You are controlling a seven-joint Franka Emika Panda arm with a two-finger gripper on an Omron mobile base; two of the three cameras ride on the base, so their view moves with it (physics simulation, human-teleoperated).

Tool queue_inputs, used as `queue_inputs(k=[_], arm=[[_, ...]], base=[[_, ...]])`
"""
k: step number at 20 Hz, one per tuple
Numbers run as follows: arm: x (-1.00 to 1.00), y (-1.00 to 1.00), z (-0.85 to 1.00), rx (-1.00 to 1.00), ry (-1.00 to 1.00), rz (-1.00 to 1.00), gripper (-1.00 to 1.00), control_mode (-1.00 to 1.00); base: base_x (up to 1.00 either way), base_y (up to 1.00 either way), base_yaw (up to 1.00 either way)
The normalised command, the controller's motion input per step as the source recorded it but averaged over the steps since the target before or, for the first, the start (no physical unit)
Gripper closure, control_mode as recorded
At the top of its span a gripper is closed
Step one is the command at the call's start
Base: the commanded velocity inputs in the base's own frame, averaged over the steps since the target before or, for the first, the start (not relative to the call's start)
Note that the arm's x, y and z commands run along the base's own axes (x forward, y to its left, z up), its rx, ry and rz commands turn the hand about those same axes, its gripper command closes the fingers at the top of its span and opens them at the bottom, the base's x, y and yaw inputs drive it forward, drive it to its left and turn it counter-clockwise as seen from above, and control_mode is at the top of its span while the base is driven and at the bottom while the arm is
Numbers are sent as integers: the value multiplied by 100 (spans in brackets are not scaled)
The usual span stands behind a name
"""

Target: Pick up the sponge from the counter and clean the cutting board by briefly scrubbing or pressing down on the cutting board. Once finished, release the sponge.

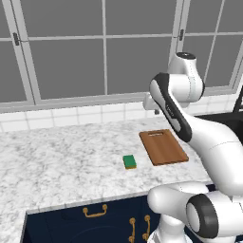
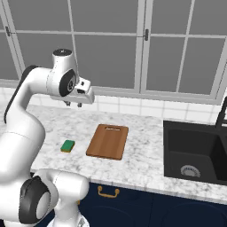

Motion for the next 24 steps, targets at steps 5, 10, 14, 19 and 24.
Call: queue_inputs(k=[5,10,14,19,24], arm=[[0,48,-34,0,1,0,-100,-100],[-1,67,-45,-1,5,-1,-100,-100],[0,0,-19,-4,1,0,-100,-100],[5,17,-81,-3,14,0,-100,-100],[18,56,-74,-8,18,0,-100,-100]], base=[[0,0,0],[0,0,0],[0,0,0],[0,0,0],[0,0,0]])
